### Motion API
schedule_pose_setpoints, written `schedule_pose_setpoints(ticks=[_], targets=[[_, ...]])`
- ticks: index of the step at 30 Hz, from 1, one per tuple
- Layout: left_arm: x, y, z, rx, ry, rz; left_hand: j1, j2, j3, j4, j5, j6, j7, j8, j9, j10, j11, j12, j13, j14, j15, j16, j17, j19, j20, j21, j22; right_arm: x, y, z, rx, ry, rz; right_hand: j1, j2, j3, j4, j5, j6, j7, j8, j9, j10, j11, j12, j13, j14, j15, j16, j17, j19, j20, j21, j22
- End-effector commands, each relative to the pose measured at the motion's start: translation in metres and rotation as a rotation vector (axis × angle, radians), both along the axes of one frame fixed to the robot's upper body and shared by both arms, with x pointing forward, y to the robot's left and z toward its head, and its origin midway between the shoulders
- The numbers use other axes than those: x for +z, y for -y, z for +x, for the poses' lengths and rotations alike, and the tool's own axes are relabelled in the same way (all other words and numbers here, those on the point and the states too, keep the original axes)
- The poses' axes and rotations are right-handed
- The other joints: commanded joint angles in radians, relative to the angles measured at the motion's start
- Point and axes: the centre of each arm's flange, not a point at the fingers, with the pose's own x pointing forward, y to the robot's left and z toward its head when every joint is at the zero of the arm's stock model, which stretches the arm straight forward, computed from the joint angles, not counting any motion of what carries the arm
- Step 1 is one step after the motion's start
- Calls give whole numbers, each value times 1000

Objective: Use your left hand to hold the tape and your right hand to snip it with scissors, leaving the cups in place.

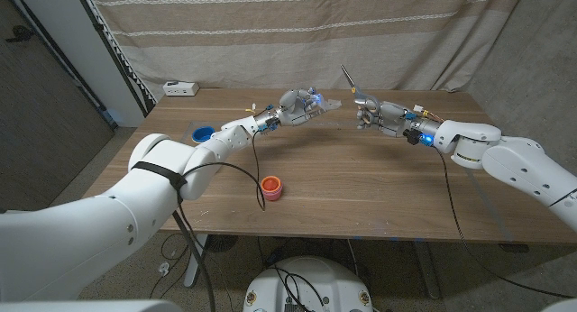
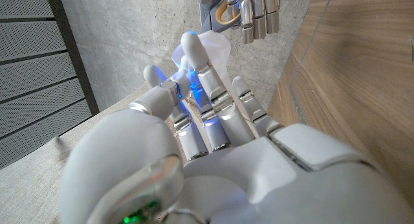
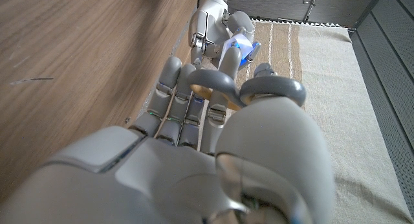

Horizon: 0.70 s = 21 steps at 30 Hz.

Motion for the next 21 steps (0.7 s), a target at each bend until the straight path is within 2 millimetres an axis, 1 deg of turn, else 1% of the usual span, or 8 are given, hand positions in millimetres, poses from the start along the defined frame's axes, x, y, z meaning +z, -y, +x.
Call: schedule_pose_setpoints(ticks=[1, 9, 12, 14, 16, 17, 19, 21], targets=[[-1, -7, -4, -35, 19, -28, -3, 8, 9, 4, 2, 9, -1, -7, 2, 76, -83, 256, 106, 8, -2, -3, 5, 9, -79, 2, 4, 4, -3, -2, 4, 3, -1, 58, 48, 3, 5, -4, -5, -2, 6, -1, 68, -68, 392, 3, 7, -133, 4, 3, -2, -45, 11, 2], [-4, -15, -10, -80, 46, -65, -4, 9, 9, 4, 2, 15, -4, -16, -15, 76, -83, 252, 97, 3, -2, -9, 2, 7, -78, 2, 5, 3, -8, -4, 3, -1, -1, 59, 46, 3, 6, -8, -6, -2, 10, -2, 70, -66, 392, 3, 7, -132, 4, 4, -2, -45, 21, 0], [-5, -19, -13, -97, 60, -77, -4, 10, 8, 4, 1, 11, -7, -26, -29, 75, -83, 248, 88, 1, -3, -13, -1, 7, -77, 2, 5, 1, -9, -6, 2, -2, 5, 59, 45, 3, 7, -9, -5, -1, 10, -3, 70, -68, 392, 2, 9, -132, 4, 3, -4, -44, 23, 0], [-6, -22, -15, -108, 75, -89, -4, 10, 8, 3, 1, 16, -6, -29, -37, 71, -82, 241, 78, -2, -3, -17, -5, 5, -77, 1, 5, 0, -10, -7, 1, -3, 8, 58, 45, 2, 7, -10, -7, 0, 12, -1, 71, -67, 392, 3, 9, -134, 5, 3, -3, -44, 25, 0], [-6, -25, -18, -115, 94, -107, -3, 12, 6, 4, 2, 19, -11, -37, -50, 69, -82, 229, 57, -13, -3, -27, -17, 0, -73, 0, 5, 0, -9, -8, -4, -2, 13, 58, 45, 2, 8, -10, -6, -1, 12, -4, 70, -67, 393, 4, 10, -130, 5, 3, -4, -44, 27, -1], [-6, -26, -19, -107, 95, -113, -3, 13, 6, 4, 2, 18, -9, -41, -55, 72, -82, 229, 54, -13, -3, -27, -18, 2, -74, 1, 5, 0, -9, -8, -6, 0, 15, 58, 44, 3, 8, -11, -6, -1, 12, -5, 72, -65, 392, 2, 8, -129, 4, 2, -4, -44, 28, -1], [-7, -27, -20, -91, 91, -121, -3, 10, 4, 2, 1, 22, -7, -48, -70, 72, -82, 220, 37, -20, -3, -30, -25, 2, -75, 0, 4, 0, -9, -9, -7, 5, 16, 58, 44, 2, 8, -12, -7, -1, 14, -5, 72, -67, 392, 3, 11, -131, 4, 0, -4, -43, 31, -1], [-7, -27, -21, -77, 87, -127, -2, 9, 2, 2, 2, 27, -9, -54, -81, 71, -82, 212, 21, -25, -4, -32, -29, -3, -69, -1, 4, 1, -9, -9, -11, 6, 18, 59, 43, 3, 8, -12, -7, -2, 14, -5, 72, -67, 392, 2, 11, -129, 5, 2, -5, -43, 32, -2]])
